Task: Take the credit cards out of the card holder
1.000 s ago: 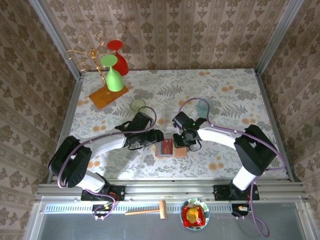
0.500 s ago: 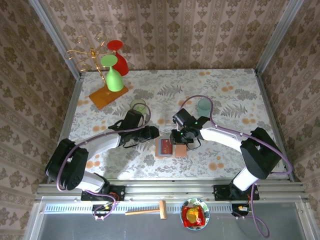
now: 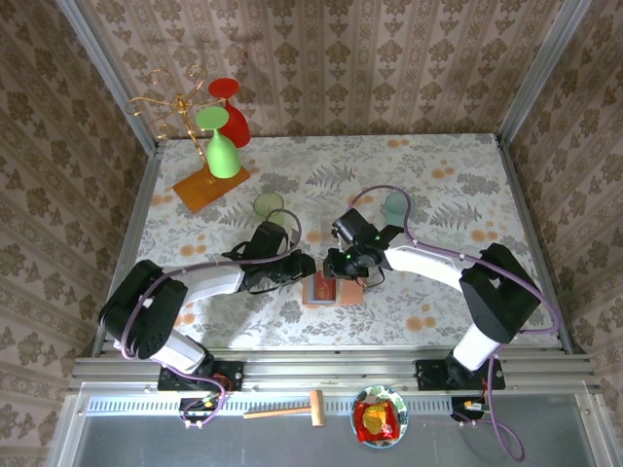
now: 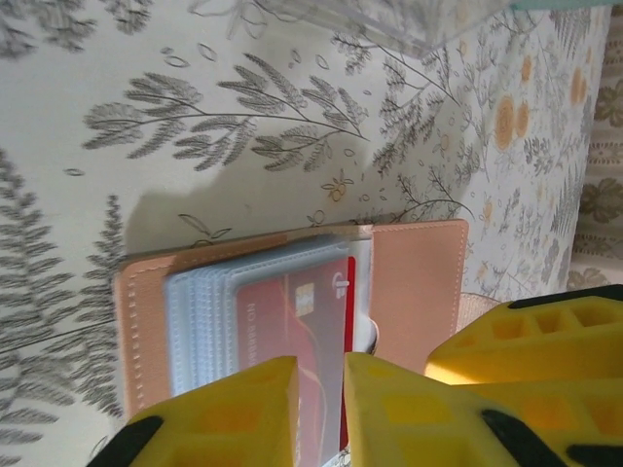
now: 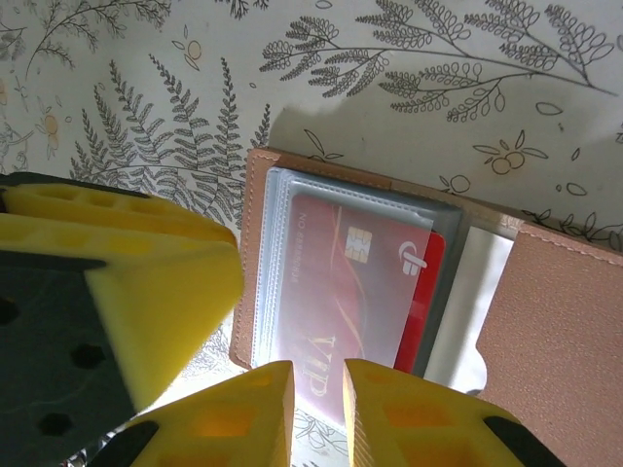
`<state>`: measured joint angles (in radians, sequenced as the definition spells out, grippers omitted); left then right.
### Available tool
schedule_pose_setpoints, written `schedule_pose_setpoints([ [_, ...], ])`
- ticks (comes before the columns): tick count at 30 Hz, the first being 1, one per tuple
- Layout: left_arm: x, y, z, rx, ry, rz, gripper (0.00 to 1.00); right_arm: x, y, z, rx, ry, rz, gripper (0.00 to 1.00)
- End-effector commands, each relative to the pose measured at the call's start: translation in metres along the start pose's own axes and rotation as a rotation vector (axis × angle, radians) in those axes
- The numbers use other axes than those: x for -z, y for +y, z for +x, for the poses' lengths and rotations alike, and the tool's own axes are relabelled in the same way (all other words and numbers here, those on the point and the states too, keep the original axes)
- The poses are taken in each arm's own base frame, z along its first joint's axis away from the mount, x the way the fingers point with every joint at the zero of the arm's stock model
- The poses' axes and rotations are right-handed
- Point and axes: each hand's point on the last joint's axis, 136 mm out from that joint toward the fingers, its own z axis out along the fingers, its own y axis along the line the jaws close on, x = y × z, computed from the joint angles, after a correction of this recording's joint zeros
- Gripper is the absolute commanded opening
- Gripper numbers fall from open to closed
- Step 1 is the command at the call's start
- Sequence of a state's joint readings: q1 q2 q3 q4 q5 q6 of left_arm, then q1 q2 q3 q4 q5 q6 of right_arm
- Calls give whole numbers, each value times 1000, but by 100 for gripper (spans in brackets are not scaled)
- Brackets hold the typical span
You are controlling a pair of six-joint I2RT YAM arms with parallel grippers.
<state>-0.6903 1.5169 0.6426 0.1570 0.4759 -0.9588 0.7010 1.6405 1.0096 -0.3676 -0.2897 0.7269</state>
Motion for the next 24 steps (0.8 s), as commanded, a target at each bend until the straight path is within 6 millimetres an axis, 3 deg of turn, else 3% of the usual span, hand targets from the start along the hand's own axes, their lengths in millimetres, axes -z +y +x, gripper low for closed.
schedule_pose_setpoints([
  [1,-8,-16,1,6,14,43,18,-3,-5,4,-68,6,-24,23],
  [14,-20,-27,22,-18,70,67,1,-2,-18,7,-172,14,-139,23],
  [24,-25,-1,34,12,111,-39,0,-8,-18,8,-188,34,-170,23],
])
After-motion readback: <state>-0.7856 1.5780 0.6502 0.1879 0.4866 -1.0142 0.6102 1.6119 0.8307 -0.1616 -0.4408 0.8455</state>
